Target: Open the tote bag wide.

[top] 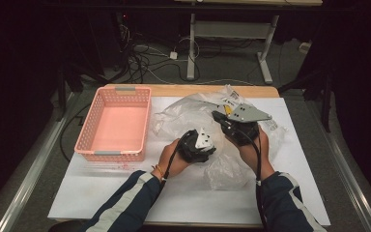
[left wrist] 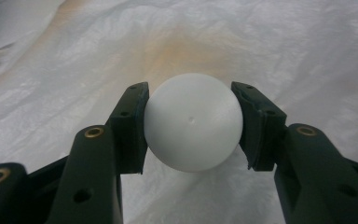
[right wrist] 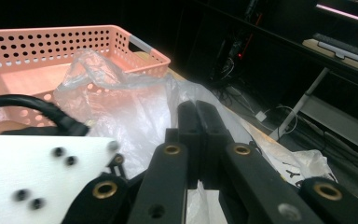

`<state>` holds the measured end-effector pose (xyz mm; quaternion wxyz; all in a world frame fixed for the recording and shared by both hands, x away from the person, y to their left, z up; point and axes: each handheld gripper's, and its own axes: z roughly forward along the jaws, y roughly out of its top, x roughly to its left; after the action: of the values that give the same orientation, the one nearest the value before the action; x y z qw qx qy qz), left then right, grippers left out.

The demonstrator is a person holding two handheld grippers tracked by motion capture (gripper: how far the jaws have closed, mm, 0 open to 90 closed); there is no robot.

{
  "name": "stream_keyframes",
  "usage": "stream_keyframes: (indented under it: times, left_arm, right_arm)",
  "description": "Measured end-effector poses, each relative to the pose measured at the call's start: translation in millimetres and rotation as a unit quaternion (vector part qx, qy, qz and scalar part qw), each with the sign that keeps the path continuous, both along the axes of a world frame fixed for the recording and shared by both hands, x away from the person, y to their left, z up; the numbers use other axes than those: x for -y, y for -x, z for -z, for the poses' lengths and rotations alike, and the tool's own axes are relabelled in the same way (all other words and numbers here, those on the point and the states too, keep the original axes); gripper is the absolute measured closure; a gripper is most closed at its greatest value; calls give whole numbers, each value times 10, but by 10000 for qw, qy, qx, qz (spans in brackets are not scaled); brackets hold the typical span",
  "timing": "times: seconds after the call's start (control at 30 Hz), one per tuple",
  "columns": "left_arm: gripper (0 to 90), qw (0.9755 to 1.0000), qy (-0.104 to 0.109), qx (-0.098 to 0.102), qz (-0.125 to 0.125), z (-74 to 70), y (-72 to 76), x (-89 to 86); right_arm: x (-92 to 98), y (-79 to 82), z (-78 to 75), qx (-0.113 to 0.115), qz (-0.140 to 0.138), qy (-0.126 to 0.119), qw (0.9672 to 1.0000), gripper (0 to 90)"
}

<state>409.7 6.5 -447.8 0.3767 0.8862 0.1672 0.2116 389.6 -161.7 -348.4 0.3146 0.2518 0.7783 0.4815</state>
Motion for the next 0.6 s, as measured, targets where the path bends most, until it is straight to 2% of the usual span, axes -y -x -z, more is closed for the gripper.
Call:
stream_keyframes:
  times: [0.1,0.17,0.27,0.37,0.4,0.47,0.6]
  left_arm:
    - [485,9999,89,-43,-101,-1,-65,22]
    - [484,9999,44,-80,-110,18,-91,45]
    - [474,9997,-177,-47,-147,76,-103,88]
    - [372,9998,25,-76,-206,41,-80,58]
    - [360,9998,28,-37,-203,17,-69,39]
    - [351,9998,71,58,-148,-59,-6,-38]
    - [349,9994,-46,327,69,-164,213,-206]
  right_arm:
    - [12,2,-7,-8,-14,7,10000,900]
    - [17,-2,-5,-22,-31,24,10000,900]
    - [19,-7,3,-59,-14,55,10000,900]
    - [31,-18,15,-99,7,71,9999,900]
    - [38,-24,21,-124,12,64,9999,900]
    - [52,-33,29,-156,32,74,9998,900]
    - [97,-46,44,-207,68,116,9997,900]
